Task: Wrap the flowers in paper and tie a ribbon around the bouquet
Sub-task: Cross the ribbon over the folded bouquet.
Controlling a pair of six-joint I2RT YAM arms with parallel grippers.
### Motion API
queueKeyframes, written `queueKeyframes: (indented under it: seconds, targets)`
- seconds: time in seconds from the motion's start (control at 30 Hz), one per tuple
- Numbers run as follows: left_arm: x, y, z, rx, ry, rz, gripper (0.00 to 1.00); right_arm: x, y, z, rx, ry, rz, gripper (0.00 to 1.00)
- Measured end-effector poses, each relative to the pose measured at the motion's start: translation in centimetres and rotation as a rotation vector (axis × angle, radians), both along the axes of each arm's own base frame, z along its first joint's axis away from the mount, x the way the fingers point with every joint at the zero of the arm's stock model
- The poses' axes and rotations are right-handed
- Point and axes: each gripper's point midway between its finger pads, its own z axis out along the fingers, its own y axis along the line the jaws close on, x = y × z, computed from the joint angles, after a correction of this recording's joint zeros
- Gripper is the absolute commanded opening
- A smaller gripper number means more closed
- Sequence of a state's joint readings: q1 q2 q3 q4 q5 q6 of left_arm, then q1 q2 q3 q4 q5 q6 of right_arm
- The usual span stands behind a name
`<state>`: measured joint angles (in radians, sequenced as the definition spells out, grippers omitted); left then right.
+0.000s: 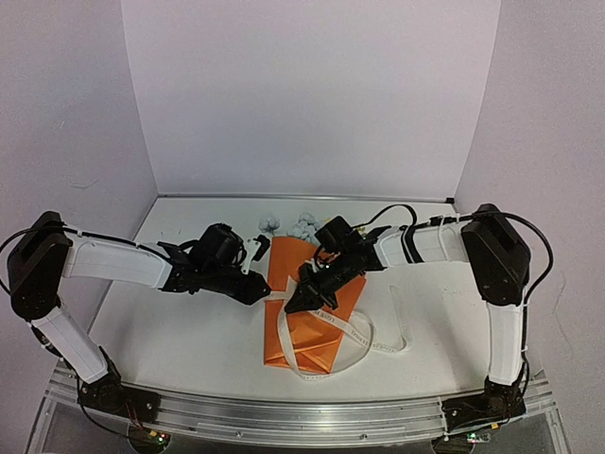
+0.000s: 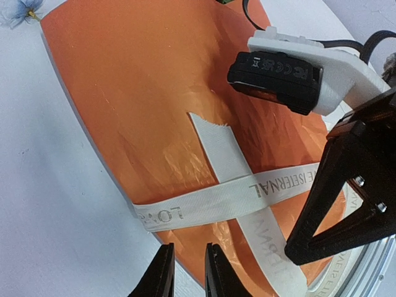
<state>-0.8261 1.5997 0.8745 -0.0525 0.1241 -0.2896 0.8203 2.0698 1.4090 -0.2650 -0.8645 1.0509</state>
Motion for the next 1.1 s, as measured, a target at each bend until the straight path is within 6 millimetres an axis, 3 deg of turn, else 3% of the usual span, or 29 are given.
queueKeyframes:
  seconds: [0.27, 0.33, 0.53, 0.77, 0.9, 1.1]
  targets:
    - [0.4, -1.0, 0.8, -0.040, 0.038, -0.015, 0.35, 0.0, -2.4, -0.2, -0.151, -0.058, 0.063, 0.02]
    - [0.8, -1.8, 1.2, -0.054, 0.041, -0.028, 0.37, -0.3, -3.1, -0.5, -0.186, -0.064, 0.081, 0.09]
    - [1.8, -3.8, 1.2, -0.061, 0.057, -0.061, 0.45, -0.7, -4.7, -1.1, -0.255, -0.086, 0.106, 0.44]
    - [1.6, -4.9, 0.9, -0.012, 0.068, -0.075, 0.57, -1.2, -7.3, 2.7, -0.267, -0.218, 0.101, 0.58]
    - [1.7, -6.4, 0.7, 0.053, 0.057, -0.059, 0.63, -1.4, -10.3, 4.1, -0.319, -0.305, 0.070, 0.62]
    - [1.9, -8.5, -0.5, 0.180, 0.037, -0.010, 0.65, -2.1, -16.3, 3.0, -0.462, -0.340, 0.017, 0.66]
